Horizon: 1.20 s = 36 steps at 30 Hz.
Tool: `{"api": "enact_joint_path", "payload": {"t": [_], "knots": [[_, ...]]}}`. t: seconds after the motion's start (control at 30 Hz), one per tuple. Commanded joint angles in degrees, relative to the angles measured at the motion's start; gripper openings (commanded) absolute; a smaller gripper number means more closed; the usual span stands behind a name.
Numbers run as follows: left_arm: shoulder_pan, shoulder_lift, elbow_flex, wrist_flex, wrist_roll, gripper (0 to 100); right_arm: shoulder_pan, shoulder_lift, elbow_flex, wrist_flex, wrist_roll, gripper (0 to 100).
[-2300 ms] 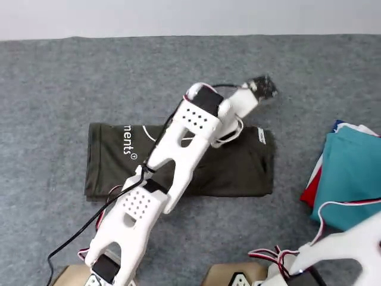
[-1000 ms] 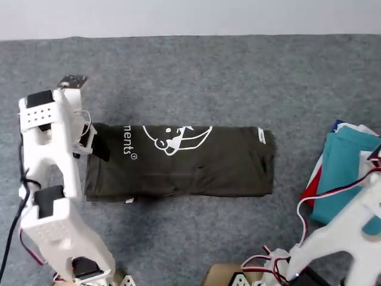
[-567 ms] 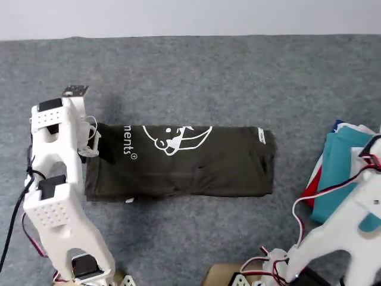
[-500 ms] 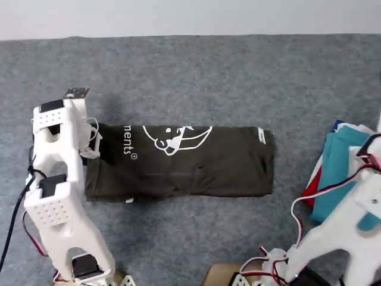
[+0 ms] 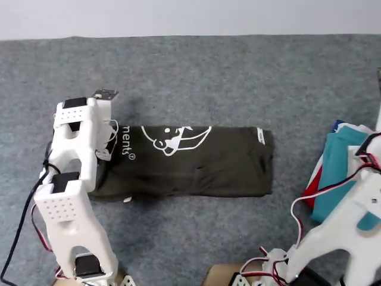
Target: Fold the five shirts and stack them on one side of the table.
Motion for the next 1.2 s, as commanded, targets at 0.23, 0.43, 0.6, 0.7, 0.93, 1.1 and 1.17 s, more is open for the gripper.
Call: {"api": "enact_joint_path", "payload": {"t": [0.23,0.43,0.6,0.7,0.93,1.1,1.17], "knots": [[-8.5,0.4,-9.8,9.1,-2.5,0,-0.3,-1.7,-0.8,2.2,0.3,1.0],[-15.0,0.8,-18.1,13.0,-8.1,0,-0.3,-1.7,-0.8,2.2,0.3,1.0],[-17.0,0.8,-19.4,13.5,-10.3,0,-0.3,-1.7,-0.8,2.2,0.3,1.0],[-16.5,0.2,-18.8,14.9,-10.2,0,-0.3,-1.7,-0.8,2.2,0.3,1.0],[-10.1,-7.8,-13.2,14.9,-10.1,0,-0.3,-1.7,-0.8,2.1,0.3,1.0],[-1.5,-18.1,-4.9,14.9,-7.8,0,-0.3,-1.7,-0.8,2.2,0.3,1.0],[2.6,-21.8,-2.2,14.9,-6.3,0,-0.3,-1.7,-0.8,2.2,0.3,1.0]]}}
